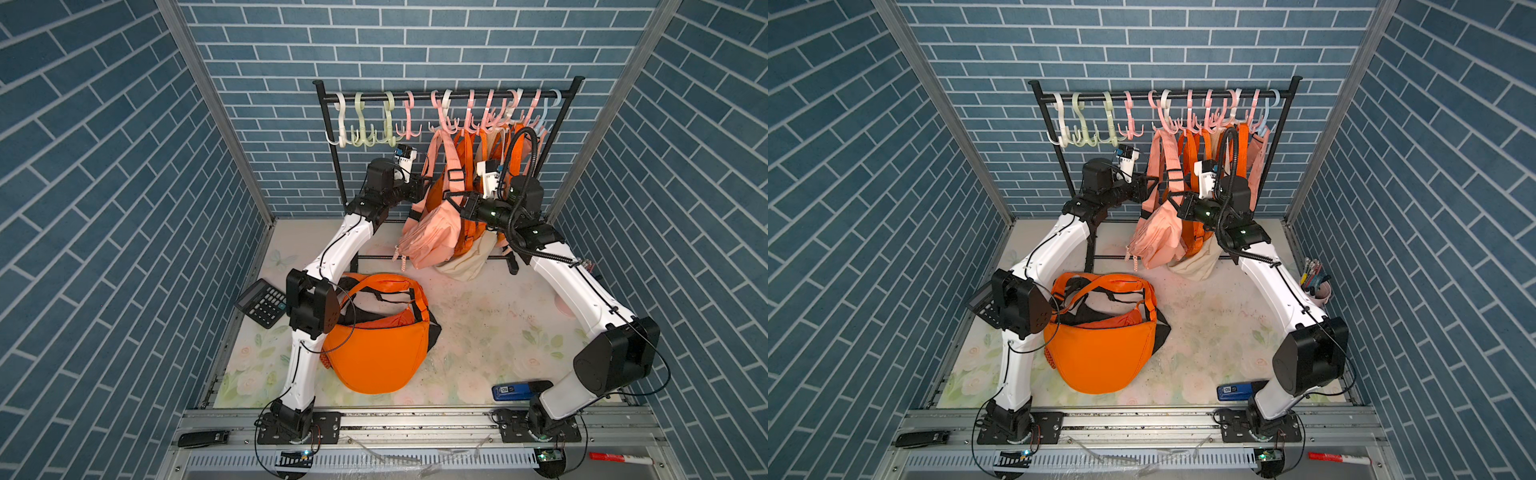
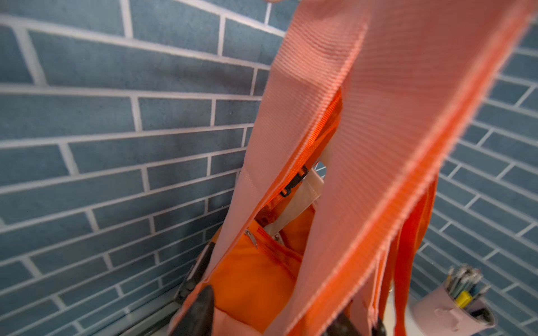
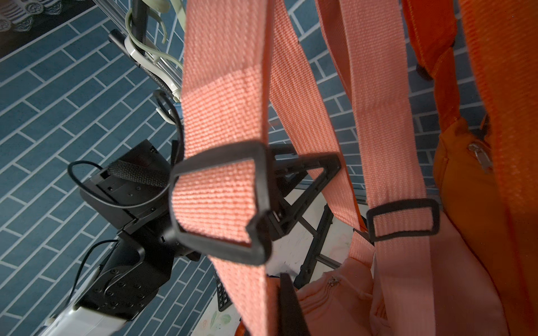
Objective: Take the bag off the hook
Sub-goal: Pick up the bag from the hook.
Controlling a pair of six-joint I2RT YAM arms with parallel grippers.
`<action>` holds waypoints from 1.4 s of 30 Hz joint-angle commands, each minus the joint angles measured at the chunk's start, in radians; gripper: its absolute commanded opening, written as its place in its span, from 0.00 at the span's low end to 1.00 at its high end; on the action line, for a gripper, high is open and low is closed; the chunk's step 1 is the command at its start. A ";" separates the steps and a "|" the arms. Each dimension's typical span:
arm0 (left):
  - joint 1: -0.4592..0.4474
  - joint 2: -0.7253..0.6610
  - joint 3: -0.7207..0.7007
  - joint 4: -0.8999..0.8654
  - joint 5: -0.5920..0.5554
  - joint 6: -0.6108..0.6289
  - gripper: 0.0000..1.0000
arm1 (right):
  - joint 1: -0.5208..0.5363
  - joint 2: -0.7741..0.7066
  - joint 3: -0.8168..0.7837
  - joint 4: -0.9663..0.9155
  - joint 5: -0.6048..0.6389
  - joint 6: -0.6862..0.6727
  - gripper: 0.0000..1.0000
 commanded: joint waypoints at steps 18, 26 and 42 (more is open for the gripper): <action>-0.012 -0.069 0.063 0.006 -0.036 0.073 0.00 | -0.019 0.048 0.113 0.005 -0.038 0.026 0.00; -0.011 -0.123 0.061 -0.051 -0.065 0.132 0.00 | -0.019 0.089 0.205 -0.015 -0.045 0.043 0.00; -0.010 -0.385 -0.108 -0.084 -0.142 0.215 0.00 | 0.019 -0.041 0.169 -0.053 -0.077 -0.034 0.00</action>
